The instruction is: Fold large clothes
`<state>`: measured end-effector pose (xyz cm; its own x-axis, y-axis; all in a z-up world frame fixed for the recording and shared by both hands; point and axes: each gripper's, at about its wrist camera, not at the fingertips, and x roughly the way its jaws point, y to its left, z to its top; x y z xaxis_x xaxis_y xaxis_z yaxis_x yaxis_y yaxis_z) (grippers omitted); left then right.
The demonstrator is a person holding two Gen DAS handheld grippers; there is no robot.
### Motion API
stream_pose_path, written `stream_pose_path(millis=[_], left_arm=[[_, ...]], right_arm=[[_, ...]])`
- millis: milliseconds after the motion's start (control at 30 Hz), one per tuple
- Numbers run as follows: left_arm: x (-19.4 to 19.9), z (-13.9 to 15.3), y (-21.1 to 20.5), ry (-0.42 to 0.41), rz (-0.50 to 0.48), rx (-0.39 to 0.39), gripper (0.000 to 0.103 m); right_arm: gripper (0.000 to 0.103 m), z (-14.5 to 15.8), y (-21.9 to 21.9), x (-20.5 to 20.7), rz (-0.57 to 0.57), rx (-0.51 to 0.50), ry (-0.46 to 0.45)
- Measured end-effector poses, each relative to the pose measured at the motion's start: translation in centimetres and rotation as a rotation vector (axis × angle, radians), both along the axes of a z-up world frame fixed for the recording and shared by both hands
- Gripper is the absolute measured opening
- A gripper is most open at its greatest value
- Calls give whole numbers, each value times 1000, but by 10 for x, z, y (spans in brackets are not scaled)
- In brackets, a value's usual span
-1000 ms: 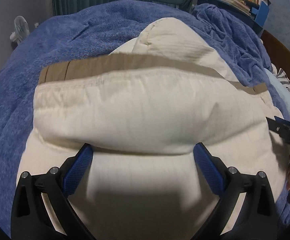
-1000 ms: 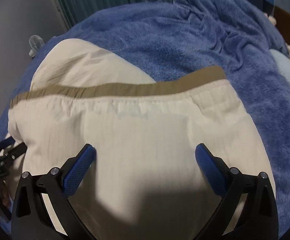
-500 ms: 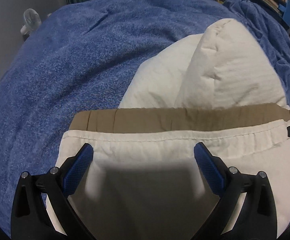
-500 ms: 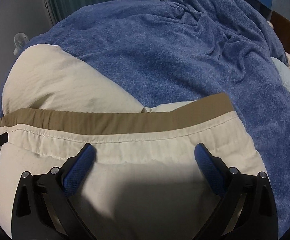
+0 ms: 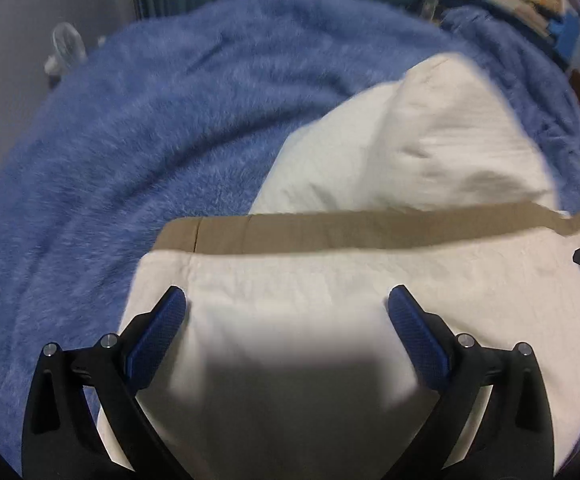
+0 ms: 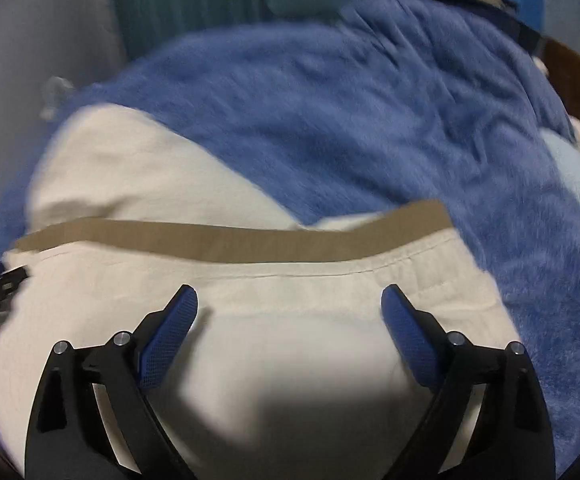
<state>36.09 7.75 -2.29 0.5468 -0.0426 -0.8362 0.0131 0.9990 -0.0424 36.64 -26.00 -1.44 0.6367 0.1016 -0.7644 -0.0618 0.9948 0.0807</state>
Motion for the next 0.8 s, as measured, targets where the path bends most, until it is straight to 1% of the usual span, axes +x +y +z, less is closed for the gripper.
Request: stream_pose_path(millis=[33, 67, 100, 133, 167, 233, 300, 367, 433, 633, 800], left_arm=[[-12, 8, -5, -28, -35, -16, 97], [-23, 13, -11, -47, -64, -23, 97], [-40, 19, -24, -69, -126, -25, 97], [-48, 21, -33, -76, -164, -17, 97], [-56, 21, -47, -78, -207, 5, 97], [-58, 11, -66, -46, -237, 62, 97], [-52, 5, -72, -39, -225, 79, 97], [-41, 1, -71, -35, -193, 61, 97], [-29, -4, -70, -34, -183, 90, 97], [2, -23, -63, -15, -168, 139, 97], [24, -35, -61, 7, -147, 136, 97]], right_arm=[[92, 13, 9, -19, 69, 3, -41], [93, 19, 16, -31, 121, 8, -61], [95, 25, 25, -44, 190, 22, -73], [96, 27, 36, -57, 260, 25, -73], [96, 26, 45, -65, 304, 6, -63], [96, 18, 56, -70, 337, -31, -23], [96, 8, 60, -64, 313, -53, 14], [96, 4, 56, -52, 268, -30, 24], [96, -1, 52, -34, 215, -10, 51], [97, -25, 58, 12, 168, -28, 110], [98, -37, 61, 38, 122, -37, 139]])
